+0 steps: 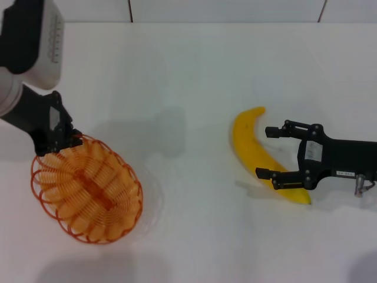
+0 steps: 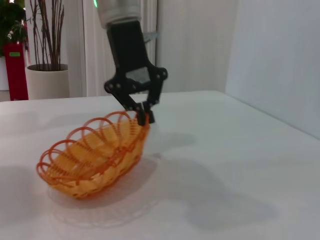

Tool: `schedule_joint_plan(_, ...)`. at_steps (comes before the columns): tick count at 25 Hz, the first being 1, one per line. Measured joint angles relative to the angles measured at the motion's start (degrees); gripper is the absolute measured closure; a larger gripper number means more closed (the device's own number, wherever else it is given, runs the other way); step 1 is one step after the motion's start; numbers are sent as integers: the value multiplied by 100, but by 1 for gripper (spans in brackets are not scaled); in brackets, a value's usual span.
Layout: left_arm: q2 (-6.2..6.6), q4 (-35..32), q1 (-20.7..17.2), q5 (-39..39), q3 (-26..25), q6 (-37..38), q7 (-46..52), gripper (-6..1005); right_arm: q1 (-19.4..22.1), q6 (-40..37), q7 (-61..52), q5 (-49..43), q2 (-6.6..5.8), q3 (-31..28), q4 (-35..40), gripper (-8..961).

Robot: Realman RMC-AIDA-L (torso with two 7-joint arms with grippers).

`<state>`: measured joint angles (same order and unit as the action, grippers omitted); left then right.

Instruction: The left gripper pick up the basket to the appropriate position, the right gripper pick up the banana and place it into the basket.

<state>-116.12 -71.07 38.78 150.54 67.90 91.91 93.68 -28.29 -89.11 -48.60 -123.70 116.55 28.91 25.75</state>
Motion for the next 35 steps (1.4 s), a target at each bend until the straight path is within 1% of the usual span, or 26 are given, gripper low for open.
schedule_joint_plan(3,3,-380,-188,-226,-90,298,55,929,15,24,-4,-1,0,0,-4,60)
schedule_joint_plan(7,0,-769,-363,-493,-359,679,267,941,28,38,-92,-17,-1,0,11,60)
schedule_joint_plan(9,-14,-845,-436,-586,-412,706,493,944,38,41,-128,-14,-1,0,29,60)
schedule_joint_plan(12,-33,-834,-514,-652,-376,542,926,945,45,43,-135,10,0,0,37,60)
schedule_joint_plan(14,-47,-683,-528,-647,-313,266,1458,946,23,48,-136,13,0,1,24,60)
schedule_joint_plan(16,-50,-388,-485,-633,-242,-45,2117,946,-18,50,-137,13,3,0,7,60)
schedule_joint_plan(20,-53,254,-269,-711,-240,-465,2941,947,-51,52,-139,13,6,1,-2,60)
schedule_joint_plan(21,-53,316,-241,-734,-241,-506,3021,947,-51,52,-139,13,7,0,-3,60)
schedule_joint_plan(24,-56,672,-24,-1028,-208,-622,3495,948,-58,52,-140,13,8,1,-5,60)
schedule_joint_plan(27,-56,829,77,-1141,-193,-643,3637,948,-78,52,-141,16,8,0,-8,60)
schedule_joint_plan(30,-39,1319,258,-1305,-240,-811,3779,949,-113,52,-141,19,9,0,-13,60)
schedule_joint_plan(33,-26,1941,492,-1312,-268,-947,3782,949,-137,52,-141,21,14,1,-18,60)
schedule_joint_plan(35,-24,2058,543,-1273,-260,-978,3770,949,-155,52,-141,22,16,1,-18,60)
